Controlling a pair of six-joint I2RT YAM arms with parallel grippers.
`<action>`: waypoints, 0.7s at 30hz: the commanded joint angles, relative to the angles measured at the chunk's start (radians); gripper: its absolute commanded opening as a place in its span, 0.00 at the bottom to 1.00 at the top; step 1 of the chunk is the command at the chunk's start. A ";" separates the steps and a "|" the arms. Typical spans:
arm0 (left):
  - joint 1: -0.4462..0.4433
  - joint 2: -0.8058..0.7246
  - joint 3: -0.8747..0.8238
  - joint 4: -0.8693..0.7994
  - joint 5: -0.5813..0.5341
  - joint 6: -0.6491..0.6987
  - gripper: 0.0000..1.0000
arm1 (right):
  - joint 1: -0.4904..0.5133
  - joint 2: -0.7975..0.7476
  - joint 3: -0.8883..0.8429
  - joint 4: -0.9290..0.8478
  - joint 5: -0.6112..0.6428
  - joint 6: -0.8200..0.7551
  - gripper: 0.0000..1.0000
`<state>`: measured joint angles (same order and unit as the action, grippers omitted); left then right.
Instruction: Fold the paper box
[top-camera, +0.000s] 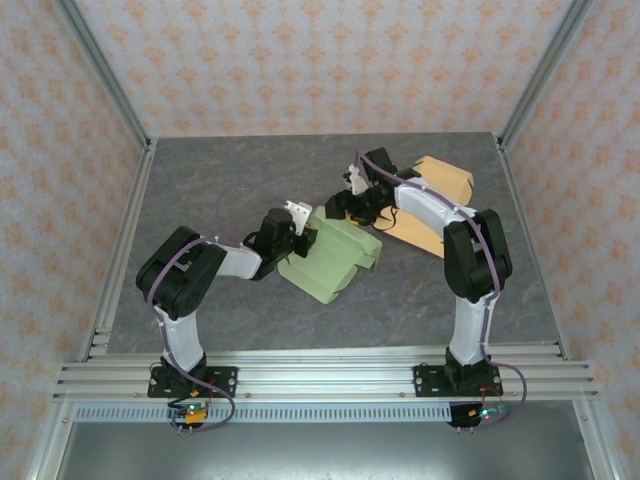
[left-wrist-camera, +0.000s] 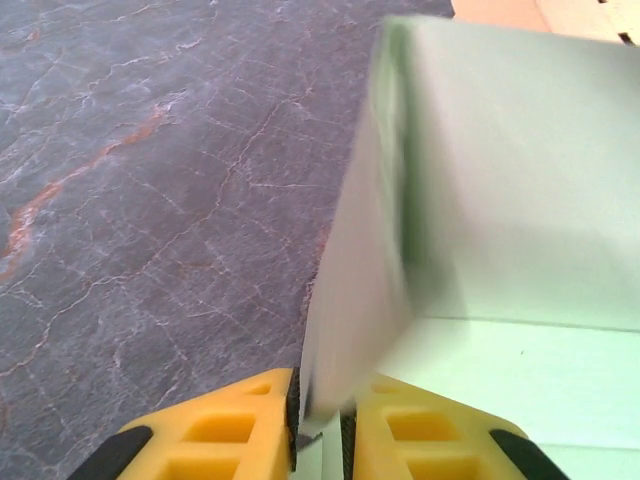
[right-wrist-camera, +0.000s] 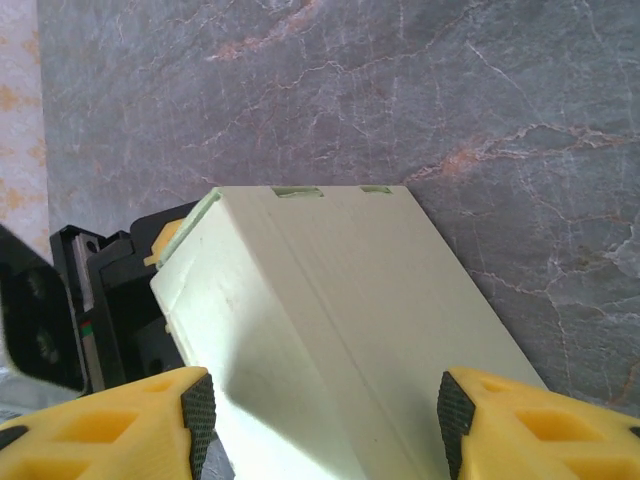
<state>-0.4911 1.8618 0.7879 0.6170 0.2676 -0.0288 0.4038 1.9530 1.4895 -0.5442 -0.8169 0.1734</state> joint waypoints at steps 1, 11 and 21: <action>-0.006 -0.039 -0.013 0.045 0.020 -0.012 0.22 | -0.010 -0.008 -0.031 0.038 -0.019 0.031 0.62; -0.004 -0.015 0.007 0.048 -0.005 -0.014 0.24 | 0.003 0.030 0.015 -0.034 0.072 -0.014 0.62; -0.006 0.026 0.005 0.129 0.034 -0.039 0.26 | 0.011 0.041 0.038 -0.079 0.110 0.024 0.60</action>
<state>-0.4911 1.8706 0.7826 0.6781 0.2817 -0.0544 0.4137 1.9759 1.5143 -0.5755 -0.7517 0.1841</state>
